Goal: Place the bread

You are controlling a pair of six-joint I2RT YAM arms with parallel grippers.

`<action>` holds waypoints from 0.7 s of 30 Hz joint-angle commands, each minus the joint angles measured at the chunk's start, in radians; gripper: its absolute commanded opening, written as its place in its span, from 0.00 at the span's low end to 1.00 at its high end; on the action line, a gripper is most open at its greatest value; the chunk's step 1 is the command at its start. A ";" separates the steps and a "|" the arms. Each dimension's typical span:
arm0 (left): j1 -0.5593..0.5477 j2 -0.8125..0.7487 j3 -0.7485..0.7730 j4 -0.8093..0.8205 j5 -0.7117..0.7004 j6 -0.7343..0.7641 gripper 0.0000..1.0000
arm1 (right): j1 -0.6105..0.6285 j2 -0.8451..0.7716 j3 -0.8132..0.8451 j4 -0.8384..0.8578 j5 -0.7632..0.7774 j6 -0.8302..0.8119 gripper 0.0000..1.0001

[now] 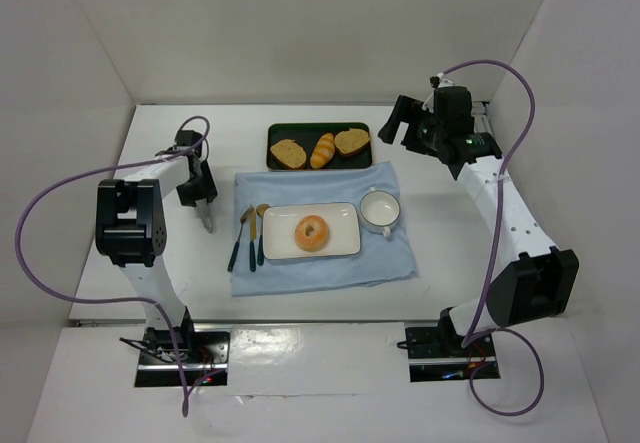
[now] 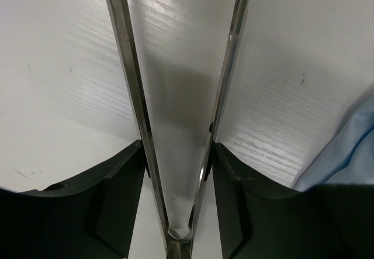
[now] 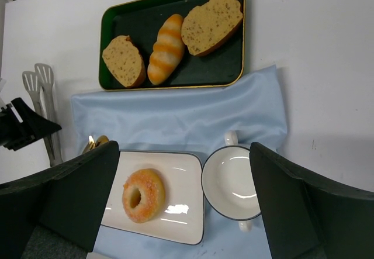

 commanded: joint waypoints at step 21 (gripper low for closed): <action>-0.001 -0.342 0.031 -0.075 0.054 -0.018 0.92 | -0.006 0.056 0.046 0.005 -0.041 0.010 0.99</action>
